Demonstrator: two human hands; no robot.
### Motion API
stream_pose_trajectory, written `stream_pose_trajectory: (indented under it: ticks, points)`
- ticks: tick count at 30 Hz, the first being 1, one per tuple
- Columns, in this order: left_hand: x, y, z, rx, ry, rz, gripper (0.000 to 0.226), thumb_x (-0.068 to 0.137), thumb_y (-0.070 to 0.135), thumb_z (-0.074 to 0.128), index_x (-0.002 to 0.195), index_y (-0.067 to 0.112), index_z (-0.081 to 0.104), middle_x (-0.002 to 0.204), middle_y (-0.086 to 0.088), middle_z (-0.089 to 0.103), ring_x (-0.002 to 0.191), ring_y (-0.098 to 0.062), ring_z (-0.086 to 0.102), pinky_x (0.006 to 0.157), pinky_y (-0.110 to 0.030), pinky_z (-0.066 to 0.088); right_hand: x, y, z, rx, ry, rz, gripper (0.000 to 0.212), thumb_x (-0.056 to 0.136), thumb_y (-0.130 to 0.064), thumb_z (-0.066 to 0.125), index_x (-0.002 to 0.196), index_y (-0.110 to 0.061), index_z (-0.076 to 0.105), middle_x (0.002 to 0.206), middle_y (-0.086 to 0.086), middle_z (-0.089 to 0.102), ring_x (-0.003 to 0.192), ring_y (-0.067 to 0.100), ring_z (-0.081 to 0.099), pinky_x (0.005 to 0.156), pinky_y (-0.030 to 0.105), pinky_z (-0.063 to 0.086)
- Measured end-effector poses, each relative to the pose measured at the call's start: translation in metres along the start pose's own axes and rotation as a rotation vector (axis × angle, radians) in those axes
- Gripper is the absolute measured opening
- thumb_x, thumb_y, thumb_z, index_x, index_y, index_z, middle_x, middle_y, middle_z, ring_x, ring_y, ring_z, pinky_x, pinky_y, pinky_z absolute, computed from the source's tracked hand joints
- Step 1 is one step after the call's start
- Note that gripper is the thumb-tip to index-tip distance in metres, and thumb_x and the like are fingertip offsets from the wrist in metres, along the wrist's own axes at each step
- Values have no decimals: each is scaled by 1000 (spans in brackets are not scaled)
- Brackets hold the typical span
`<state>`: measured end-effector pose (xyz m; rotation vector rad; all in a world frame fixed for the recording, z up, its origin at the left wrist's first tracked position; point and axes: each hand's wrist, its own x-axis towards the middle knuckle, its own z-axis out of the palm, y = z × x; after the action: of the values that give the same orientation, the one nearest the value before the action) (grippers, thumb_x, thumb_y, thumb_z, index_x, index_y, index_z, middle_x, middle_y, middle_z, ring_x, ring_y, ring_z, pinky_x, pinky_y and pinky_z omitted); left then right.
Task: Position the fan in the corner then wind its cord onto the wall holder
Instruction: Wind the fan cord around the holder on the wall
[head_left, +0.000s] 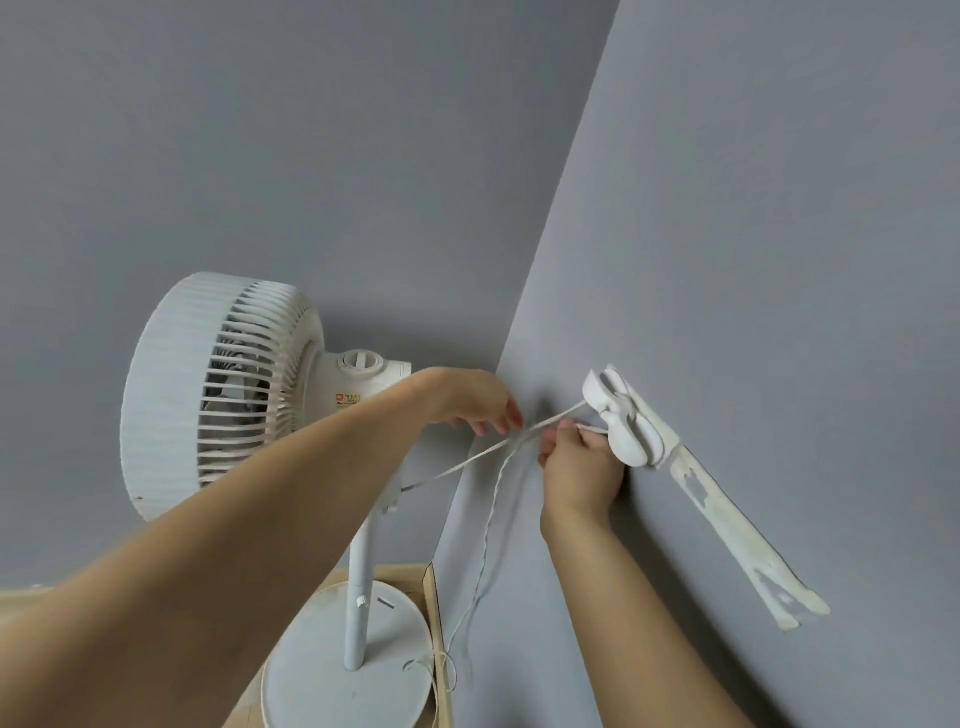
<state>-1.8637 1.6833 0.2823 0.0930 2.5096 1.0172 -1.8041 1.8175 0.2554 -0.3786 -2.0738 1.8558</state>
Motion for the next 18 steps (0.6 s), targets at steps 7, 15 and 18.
stream_pose_trajectory:
  ticks: [7, 15, 18]
  points:
    - [30, -6, 7, 31, -153, 2, 23, 89, 23, 59, 106, 25, 74, 126, 6, 65, 122, -20, 55, 112, -41, 32, 5, -5, 9, 284, 67, 23, 21, 96, 0, 42, 95, -2, 62, 87, 12, 65, 66, 15, 61, 50, 13, 50]
    - [26, -5, -6, -301, -83, 100, 28, 97, 13, 41, 81, 9, 64, 75, -10, 64, 72, -24, 58, 83, -34, 43, 5, -7, 10, 367, 67, 34, 28, 98, 1, 37, 114, 5, 60, 105, 19, 67, 87, 22, 62, 57, 12, 52]
    - [17, 3, -15, -340, 59, 149, 29, 96, 12, 48, 72, 8, 65, 66, -4, 48, 60, -19, 42, 65, -29, 42, 1, -11, 8, 350, 62, 49, 25, 97, -1, 39, 100, -5, 64, 87, 6, 67, 74, 16, 61, 59, 19, 52]
